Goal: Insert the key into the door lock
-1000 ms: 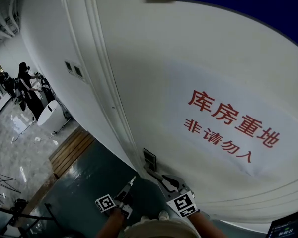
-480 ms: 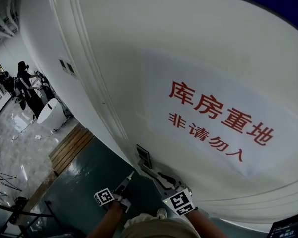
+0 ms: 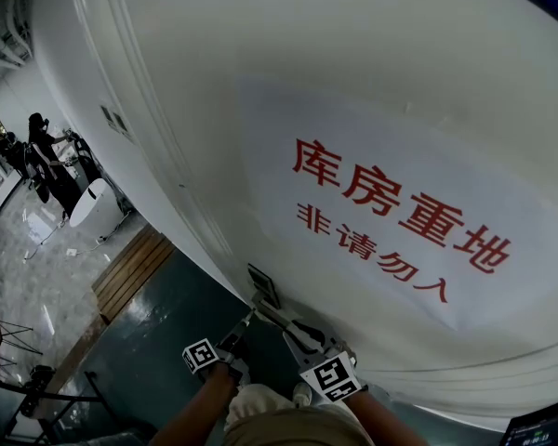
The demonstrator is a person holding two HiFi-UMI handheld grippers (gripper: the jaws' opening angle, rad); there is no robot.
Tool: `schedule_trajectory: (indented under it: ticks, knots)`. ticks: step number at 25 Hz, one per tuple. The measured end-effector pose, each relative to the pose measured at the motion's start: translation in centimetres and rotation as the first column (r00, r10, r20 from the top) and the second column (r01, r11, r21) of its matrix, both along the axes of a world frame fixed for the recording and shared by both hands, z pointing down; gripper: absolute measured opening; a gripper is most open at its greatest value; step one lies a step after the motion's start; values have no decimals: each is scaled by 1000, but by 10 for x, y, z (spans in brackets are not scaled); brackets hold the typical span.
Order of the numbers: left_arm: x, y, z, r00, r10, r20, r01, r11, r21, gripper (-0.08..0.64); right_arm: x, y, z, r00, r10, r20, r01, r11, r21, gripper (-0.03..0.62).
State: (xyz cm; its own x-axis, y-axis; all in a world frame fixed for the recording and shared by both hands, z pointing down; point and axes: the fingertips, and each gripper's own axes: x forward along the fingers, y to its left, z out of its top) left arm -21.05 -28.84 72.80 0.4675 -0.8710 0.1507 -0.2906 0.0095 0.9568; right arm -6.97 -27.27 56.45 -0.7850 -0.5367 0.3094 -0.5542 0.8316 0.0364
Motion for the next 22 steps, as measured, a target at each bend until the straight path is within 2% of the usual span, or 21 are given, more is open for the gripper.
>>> schedule_trajectory:
  ticks: [13,22]
  knots:
    - [12,-27,18,998,14,-53,-17,999,-51,32,-7,-16,15,999,24,-38,-24,1000,1,92]
    - [11,-41,28,995,14,-101,-19,999,-47,32,-11,-22,18,998,43,-35,-44,999,-28,92]
